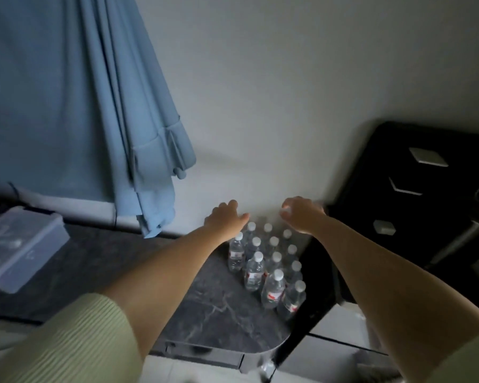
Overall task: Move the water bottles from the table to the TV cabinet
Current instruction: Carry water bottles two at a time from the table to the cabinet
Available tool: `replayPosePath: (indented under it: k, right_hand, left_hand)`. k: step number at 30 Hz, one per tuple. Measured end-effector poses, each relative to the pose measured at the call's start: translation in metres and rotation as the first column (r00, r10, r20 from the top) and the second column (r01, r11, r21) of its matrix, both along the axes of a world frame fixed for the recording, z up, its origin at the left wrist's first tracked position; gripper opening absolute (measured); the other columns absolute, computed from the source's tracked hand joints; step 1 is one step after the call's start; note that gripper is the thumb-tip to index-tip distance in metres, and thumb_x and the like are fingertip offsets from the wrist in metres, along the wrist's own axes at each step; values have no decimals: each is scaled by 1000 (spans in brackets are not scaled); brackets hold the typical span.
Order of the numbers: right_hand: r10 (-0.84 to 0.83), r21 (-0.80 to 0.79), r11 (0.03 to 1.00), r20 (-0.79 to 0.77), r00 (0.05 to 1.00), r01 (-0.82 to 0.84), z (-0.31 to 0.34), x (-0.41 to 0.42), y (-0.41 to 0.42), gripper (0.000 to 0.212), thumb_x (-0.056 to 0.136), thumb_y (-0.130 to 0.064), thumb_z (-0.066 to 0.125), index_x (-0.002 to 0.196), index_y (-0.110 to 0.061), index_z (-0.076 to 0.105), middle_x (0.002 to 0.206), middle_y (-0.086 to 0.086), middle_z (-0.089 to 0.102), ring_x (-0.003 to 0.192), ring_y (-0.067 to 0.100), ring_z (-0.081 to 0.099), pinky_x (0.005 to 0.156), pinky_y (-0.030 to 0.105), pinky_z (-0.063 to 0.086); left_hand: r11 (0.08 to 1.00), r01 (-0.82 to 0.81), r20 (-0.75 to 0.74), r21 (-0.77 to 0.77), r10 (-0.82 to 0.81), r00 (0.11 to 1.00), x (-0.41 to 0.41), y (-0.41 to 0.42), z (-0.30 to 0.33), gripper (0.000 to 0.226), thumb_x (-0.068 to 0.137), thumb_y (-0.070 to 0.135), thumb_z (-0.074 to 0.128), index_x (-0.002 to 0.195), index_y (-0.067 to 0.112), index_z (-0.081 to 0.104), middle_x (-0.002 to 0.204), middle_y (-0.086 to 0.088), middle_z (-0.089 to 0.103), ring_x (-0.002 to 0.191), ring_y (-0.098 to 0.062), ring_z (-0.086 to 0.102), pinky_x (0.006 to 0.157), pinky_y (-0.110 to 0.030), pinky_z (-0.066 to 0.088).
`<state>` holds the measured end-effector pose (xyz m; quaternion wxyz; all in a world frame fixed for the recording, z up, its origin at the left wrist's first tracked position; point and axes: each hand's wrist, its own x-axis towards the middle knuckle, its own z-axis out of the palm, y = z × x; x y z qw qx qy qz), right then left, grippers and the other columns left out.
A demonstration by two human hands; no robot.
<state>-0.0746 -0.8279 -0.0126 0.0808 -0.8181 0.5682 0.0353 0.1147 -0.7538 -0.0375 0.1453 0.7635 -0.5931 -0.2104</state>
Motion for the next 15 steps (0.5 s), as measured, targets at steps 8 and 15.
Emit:
replayPosePath:
  k: [8,15]
  right_hand:
    - [239,56,969,53,970,-242,-17,50,52,36,96,-33,46,126,-15,57,128,12,58,118,31,54,102,48,42]
    - [427,59,903,11,904,-427,-17,140,118,40,98,-41,44,130,-19,53,134,11,53,124,32,49,104,50,38]
  left_hand:
    - [974,-226,-5,32,227,974,26,107,-11,54,95,48,44,132,8,43,130,-17,50,119,-33,50,98,-45,43]
    - [890,-455,-35,6,455,890,91,217,0,52,98,44,44,133,6,44,133,-18,52,122,-32,51,98,-36,40]
